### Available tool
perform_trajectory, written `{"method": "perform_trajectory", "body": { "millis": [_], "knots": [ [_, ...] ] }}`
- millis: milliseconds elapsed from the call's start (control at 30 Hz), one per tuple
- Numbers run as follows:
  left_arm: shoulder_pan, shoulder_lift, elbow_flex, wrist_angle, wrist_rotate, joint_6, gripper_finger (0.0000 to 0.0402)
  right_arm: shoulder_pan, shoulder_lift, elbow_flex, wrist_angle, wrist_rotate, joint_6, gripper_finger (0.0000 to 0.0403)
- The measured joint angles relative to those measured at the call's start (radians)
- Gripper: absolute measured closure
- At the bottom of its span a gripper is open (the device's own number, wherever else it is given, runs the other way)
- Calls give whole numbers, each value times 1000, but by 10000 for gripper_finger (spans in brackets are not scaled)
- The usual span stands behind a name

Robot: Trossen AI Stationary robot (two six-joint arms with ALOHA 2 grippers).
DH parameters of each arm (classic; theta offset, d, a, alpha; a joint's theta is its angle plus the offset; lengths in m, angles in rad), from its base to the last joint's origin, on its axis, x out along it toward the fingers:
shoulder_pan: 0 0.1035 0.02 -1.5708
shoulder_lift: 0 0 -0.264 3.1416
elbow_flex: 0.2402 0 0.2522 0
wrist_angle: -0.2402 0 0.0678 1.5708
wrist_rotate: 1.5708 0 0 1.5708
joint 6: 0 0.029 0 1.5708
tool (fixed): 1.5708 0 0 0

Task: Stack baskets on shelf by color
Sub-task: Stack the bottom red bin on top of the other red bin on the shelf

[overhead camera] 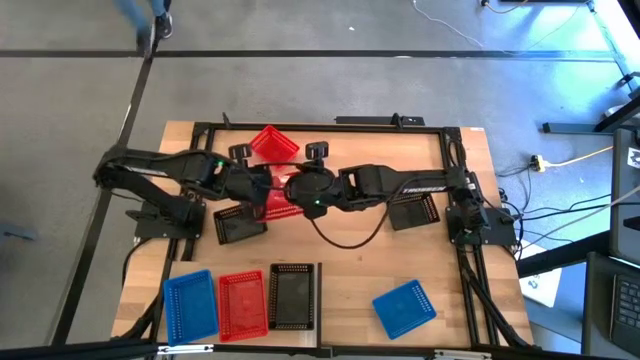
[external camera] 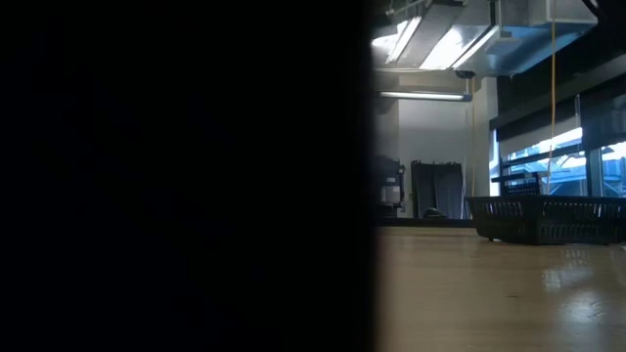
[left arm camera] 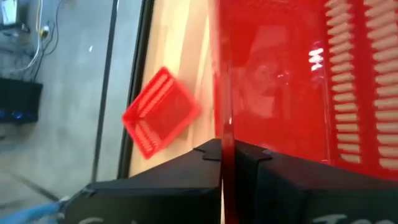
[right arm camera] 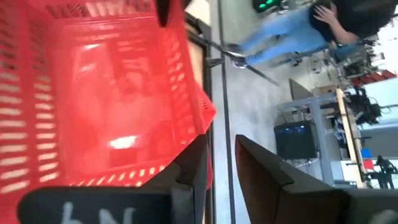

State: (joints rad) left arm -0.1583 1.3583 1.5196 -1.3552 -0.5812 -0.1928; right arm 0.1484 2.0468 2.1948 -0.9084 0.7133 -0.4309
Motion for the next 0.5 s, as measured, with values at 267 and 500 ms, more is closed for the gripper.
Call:
{"method": "perform_trajectory", "body": {
  "millis": [267,500],
  "knots": [
    [-37,-96,0,-22,1,-137,401,25,-9,71,-114,-34,60,318],
    [-45,-133,0,46,-1,-192,401,28,-3,71,-103,-321,63,318]
  ]
}}
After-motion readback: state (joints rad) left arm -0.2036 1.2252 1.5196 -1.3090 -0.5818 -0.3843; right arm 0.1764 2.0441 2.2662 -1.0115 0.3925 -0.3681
